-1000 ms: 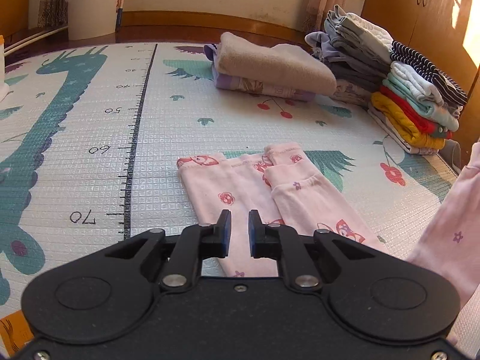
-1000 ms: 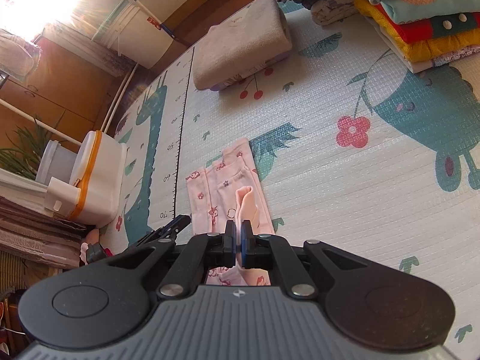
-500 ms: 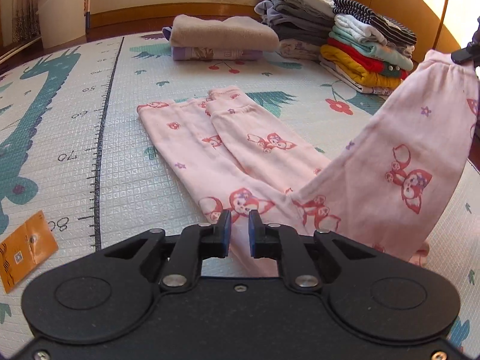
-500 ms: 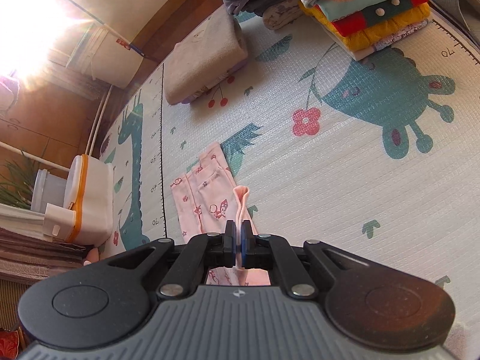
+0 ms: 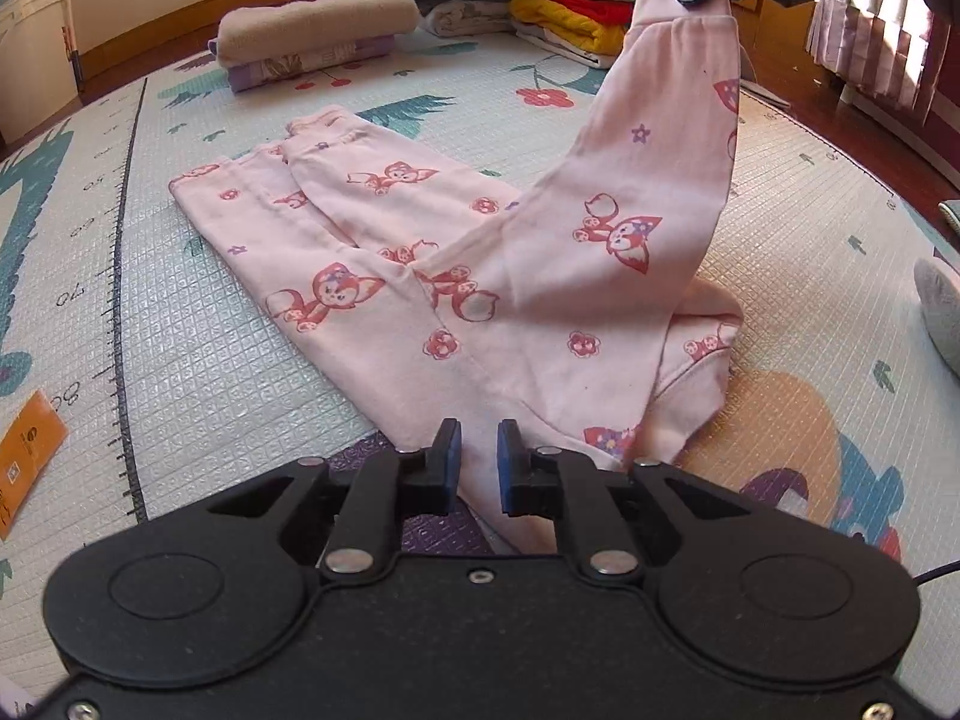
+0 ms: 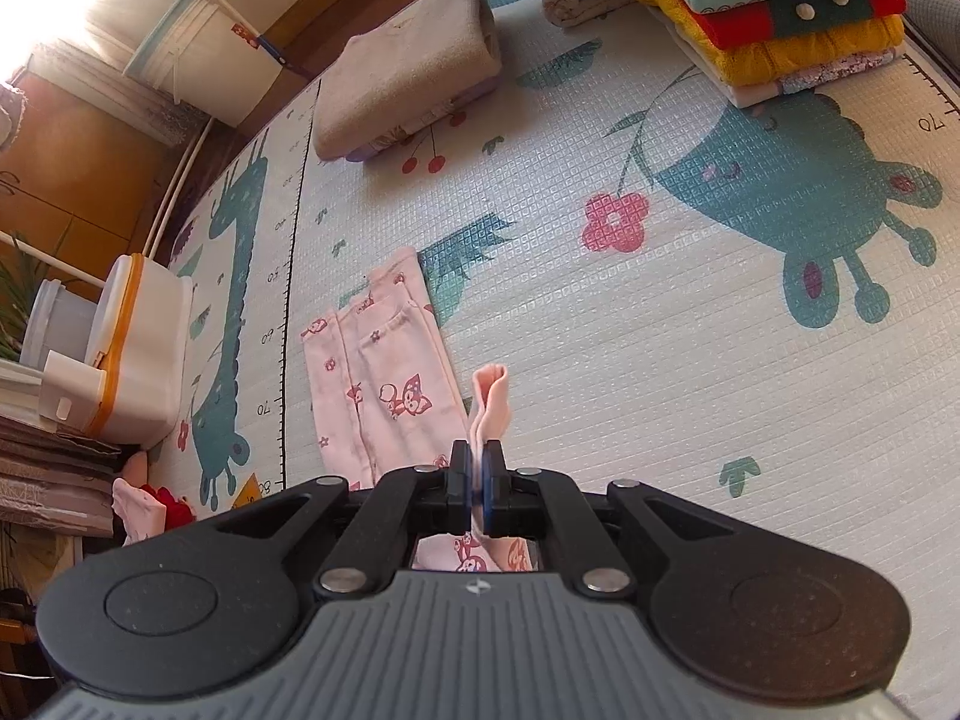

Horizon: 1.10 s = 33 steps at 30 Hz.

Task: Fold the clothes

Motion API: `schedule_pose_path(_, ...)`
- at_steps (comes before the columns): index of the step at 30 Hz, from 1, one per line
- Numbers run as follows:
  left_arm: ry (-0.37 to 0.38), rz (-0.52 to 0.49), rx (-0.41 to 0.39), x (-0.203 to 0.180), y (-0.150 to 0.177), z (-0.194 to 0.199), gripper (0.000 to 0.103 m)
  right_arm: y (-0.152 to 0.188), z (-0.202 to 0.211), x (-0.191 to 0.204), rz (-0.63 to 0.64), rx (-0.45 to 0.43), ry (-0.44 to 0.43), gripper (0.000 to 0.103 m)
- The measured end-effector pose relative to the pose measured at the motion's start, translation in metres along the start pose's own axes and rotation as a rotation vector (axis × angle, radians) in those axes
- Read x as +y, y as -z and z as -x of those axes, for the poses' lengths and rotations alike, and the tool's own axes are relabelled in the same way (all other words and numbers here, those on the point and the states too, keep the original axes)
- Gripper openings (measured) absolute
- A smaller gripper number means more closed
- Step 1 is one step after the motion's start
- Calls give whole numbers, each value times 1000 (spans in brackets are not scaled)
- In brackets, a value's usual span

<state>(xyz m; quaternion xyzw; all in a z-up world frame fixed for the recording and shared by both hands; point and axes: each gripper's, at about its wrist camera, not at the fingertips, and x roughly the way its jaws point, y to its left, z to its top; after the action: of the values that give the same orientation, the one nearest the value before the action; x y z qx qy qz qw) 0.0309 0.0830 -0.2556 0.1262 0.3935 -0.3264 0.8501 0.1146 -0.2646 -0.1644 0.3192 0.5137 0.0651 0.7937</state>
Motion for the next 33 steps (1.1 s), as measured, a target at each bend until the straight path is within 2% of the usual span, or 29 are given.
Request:
schedule_pose_path(2, 23, 20, -19, -3, 1, 8, 8, -3, 0, 0, 0, -10, 4, 6)
schedule_pose_path(4, 50, 25, -8, -8, 10, 4, 13, -5, 0, -1, -7, -20, 8, 6)
schedule_pose_path(7, 78, 34, 6, -14, 16, 8, 13, -9, 0, 0, -13, -26, 8, 6)
schedule_pose_path(9, 100, 21, -26, -17, 14, 16, 18, -11, 0, 4, -8, -28, 6, 6)
schedule_pose_path(11, 116, 2, -43, -21, 14, 19, 36, -13, 0, 9, 0, -29, 3, 6)
schedule_pose_path(13, 122, 0, -33, -23, 16, 14, 50, -16, -1, 13, 6, -34, 1, 6)
schedule_pose_path(16, 125, 2, 2, -25, 22, 7, 50, -23, -4, 19, -2, -41, -3, 6)
schedule_pose_path(23, 158, 49, 1, -24, 25, 6, 53, -38, -22, 39, 0, -50, -13, 6)
schedule_pose_path(27, 181, 104, 2, -19, 25, 6, 55, -48, -36, 61, 28, -43, -34, 6)
schedule_pose_path(33, 198, 124, 3, -17, 24, 6, 58, -61, -58, 91, 65, -37, -53, 5)
